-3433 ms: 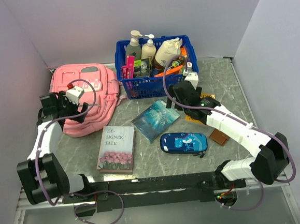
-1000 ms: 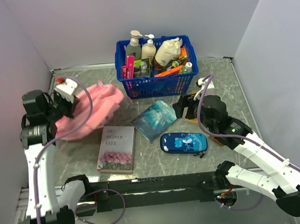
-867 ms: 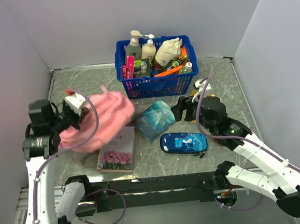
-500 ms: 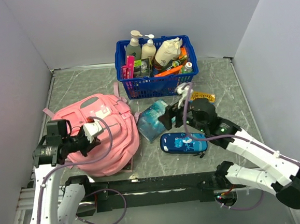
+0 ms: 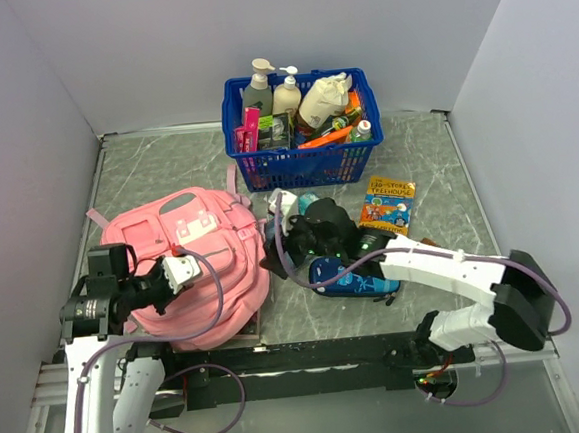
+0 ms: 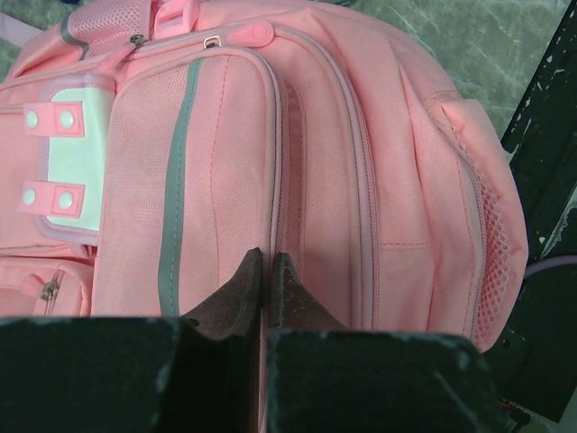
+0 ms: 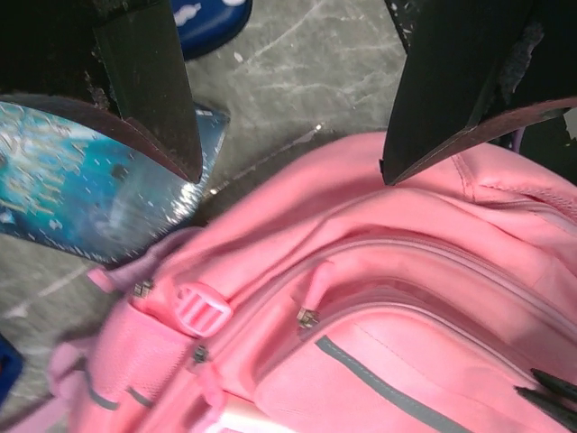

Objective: Pack the student bag
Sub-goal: Move the student bag to the center of the board, then unzip the student bag at the center of the board.

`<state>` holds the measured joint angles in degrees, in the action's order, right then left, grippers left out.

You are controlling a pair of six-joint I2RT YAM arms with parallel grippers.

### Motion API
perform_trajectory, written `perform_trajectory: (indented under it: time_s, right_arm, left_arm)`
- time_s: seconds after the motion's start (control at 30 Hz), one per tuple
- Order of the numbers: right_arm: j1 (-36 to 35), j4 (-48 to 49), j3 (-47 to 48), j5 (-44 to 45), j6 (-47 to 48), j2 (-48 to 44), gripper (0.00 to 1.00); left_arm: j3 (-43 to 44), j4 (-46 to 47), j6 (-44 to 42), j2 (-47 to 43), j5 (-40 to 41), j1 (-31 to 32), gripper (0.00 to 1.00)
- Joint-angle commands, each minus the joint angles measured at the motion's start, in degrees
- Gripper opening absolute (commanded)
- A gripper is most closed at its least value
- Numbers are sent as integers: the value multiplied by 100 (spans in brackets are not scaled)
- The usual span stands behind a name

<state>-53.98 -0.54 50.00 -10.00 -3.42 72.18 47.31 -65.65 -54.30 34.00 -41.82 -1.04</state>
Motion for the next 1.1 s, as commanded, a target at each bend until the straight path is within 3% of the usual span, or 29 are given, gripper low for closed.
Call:
perform_trajectory:
  time_s: [0.0, 0.3, 0.53, 0.8, 1.07]
  right_arm:
    - [-43, 773, 519, -704, 280, 427, 88]
    - [-43, 889, 1020, -1512, 632, 1350, 89]
    - [1, 546, 1486, -1838, 711, 1983, 75]
    - [133, 677, 1451, -1848, 641, 2300, 71]
    - [256, 880, 1618, -1883, 509, 2704, 58]
  left_arm:
    - [33, -53, -203, 89, -370, 16, 1]
    - [-73, 69, -265, 63, -362, 16, 1]
    - [-20, 219, -133, 10, -388, 16, 1]
    - [15, 228, -124, 1, -423, 16, 1]
    - [41, 210, -177, 28, -432, 7, 1]
